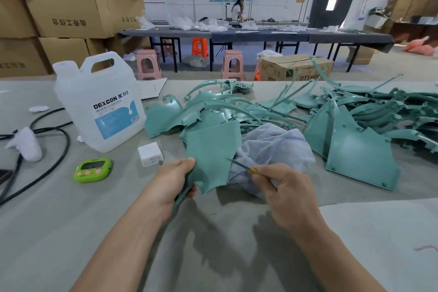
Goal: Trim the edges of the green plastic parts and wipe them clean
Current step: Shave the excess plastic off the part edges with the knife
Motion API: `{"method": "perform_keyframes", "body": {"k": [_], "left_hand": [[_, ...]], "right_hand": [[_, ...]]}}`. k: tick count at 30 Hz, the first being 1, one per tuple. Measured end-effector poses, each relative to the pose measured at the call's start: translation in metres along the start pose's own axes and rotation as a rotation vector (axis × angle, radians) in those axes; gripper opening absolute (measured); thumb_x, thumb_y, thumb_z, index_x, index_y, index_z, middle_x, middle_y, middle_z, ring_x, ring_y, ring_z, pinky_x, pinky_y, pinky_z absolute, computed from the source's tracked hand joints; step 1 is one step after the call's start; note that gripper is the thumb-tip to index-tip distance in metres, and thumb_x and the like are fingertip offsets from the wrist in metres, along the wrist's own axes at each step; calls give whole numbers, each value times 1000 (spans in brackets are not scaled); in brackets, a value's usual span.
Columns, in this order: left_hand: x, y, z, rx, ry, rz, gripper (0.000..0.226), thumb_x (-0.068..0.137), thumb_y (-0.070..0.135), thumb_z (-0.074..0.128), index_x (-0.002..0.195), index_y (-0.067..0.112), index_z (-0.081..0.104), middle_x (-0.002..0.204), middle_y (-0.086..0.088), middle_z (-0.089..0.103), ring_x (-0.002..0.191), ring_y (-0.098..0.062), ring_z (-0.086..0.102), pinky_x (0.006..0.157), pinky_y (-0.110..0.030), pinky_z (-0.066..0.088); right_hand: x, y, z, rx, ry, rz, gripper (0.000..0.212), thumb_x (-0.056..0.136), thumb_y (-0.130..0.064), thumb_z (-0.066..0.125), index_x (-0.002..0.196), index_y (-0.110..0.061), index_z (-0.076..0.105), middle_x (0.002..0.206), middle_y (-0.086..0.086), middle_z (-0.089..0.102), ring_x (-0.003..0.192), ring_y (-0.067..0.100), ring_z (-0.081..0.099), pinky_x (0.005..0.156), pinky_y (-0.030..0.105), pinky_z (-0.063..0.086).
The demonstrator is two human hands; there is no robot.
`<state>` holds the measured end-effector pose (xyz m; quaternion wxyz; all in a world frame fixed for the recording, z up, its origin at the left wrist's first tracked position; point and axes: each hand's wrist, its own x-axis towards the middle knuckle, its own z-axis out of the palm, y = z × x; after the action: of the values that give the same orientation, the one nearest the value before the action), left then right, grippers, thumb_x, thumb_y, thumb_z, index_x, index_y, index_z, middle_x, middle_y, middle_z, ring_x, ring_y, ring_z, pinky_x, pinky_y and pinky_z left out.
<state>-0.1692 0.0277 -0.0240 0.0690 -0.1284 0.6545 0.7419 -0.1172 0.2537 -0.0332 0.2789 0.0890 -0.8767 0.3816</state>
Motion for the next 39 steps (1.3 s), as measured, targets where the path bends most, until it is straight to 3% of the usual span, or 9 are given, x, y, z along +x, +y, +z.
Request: {"method": "perform_keyframes", "body": {"k": [4,7,11,17,21,25,30,35,39], "left_hand": [[-1,0,3,2,5,6,20,103,21,55,91,9,67,62,-4,70,45,-15,54,40,-20,44],[0,1,1,-30,19,-1,21,103,20,55,88,10,66,60,-4,69,42,-14,54,38,-21,43],[0,2,-1,-51,30,-19,21,102,21,57,88,10,68,63,-4,71,43,-13,56,38,-21,44],[-3,2,4,-54,19,-36,21,102,22,58,88,9,69,61,-4,70,41,-14,55,38,-19,44],[-5,3,7,-50,25,-20,20,102,22,57,90,9,67,59,-3,69,39,-13,53,37,-19,43],[-3,6,3,-84,63,-35,21,103,23,57,87,11,66,54,-1,67,37,-10,52,37,-18,44],[-2,5,1,-106,69,-29,21,102,23,58,87,12,66,55,-1,68,37,-10,54,39,-19,47],[-1,3,4,-109,56,-35,23,103,23,57,88,9,67,63,-7,68,41,-13,53,40,-20,46],[2,6,3,-180,94,-71,24,102,24,58,86,8,64,51,-3,64,34,-12,51,37,-20,45]], "right_hand": [[2,-1,2,-51,-16,20,12,92,-19,74,100,-25,81,89,-4,76,83,16,68,77,34,55],[-2,-4,4,-52,-181,-30,15,92,-22,75,104,-28,81,90,-11,75,83,7,64,74,12,46],[-3,-3,1,-32,-227,-27,18,90,-22,76,106,-29,81,89,-20,71,85,-1,60,74,2,39],[-2,-2,3,49,-171,-30,22,90,-23,77,106,-38,77,96,-21,75,88,-5,66,76,6,46],[0,-3,3,69,-177,25,24,92,-26,75,107,-45,73,88,-20,74,81,1,68,74,23,54],[-5,-6,3,66,-337,1,18,90,-23,78,103,-35,80,89,-25,73,84,-4,67,77,15,52],[-7,-13,5,18,-339,-17,17,91,-27,76,105,-34,80,92,-22,74,88,-3,65,78,6,43],[-7,-21,13,-128,-142,-137,12,90,-26,73,98,-29,82,83,-10,77,83,9,58,73,20,42],[-7,-22,15,-187,151,-121,11,86,-22,68,81,-21,77,61,-2,69,83,20,51,70,18,37]]}}
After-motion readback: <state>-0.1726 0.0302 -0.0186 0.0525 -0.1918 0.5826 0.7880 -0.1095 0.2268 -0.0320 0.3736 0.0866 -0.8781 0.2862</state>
